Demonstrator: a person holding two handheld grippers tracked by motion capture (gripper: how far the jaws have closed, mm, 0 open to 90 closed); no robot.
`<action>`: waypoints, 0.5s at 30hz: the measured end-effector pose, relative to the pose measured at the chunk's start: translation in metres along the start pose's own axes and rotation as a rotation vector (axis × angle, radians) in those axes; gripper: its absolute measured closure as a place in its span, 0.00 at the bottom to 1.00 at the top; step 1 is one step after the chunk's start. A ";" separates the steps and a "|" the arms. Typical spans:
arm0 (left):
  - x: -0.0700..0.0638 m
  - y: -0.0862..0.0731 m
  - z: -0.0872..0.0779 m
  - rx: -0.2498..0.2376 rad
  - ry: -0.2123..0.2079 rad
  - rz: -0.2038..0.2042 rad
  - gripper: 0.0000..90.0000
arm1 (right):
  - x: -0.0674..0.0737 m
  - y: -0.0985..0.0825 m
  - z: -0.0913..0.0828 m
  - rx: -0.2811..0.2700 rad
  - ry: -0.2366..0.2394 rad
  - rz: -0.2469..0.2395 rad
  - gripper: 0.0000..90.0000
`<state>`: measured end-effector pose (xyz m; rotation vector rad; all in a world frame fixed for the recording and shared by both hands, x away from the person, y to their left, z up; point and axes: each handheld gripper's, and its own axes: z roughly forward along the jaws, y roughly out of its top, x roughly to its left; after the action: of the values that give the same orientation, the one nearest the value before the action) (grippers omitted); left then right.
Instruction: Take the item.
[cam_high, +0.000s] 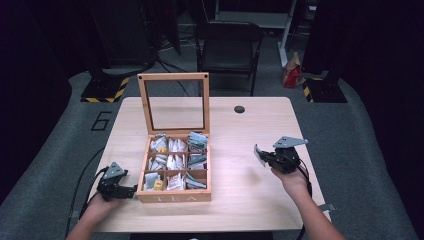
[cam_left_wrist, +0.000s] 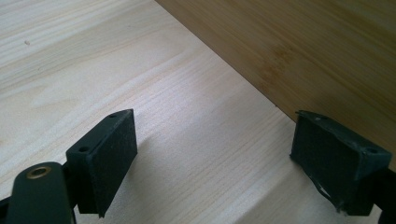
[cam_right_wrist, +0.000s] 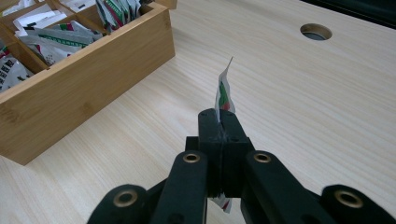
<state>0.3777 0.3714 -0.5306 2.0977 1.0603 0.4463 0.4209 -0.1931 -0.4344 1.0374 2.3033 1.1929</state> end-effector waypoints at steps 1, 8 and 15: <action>0.001 0.000 0.000 0.000 0.004 0.012 0.15 | 0.000 -0.001 0.001 0.001 0.001 0.001 1.00; 0.001 0.000 0.000 -0.001 0.004 0.008 0.15 | 0.002 -0.011 0.008 0.012 -0.003 0.011 1.00; 0.001 0.000 0.000 0.000 0.005 0.015 0.15 | 0.001 -0.019 0.015 0.028 -0.009 0.017 1.00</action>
<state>0.3783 0.3721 -0.5302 2.1068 1.0484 0.4596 0.4204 -0.1917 -0.4588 1.0717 2.3153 1.1630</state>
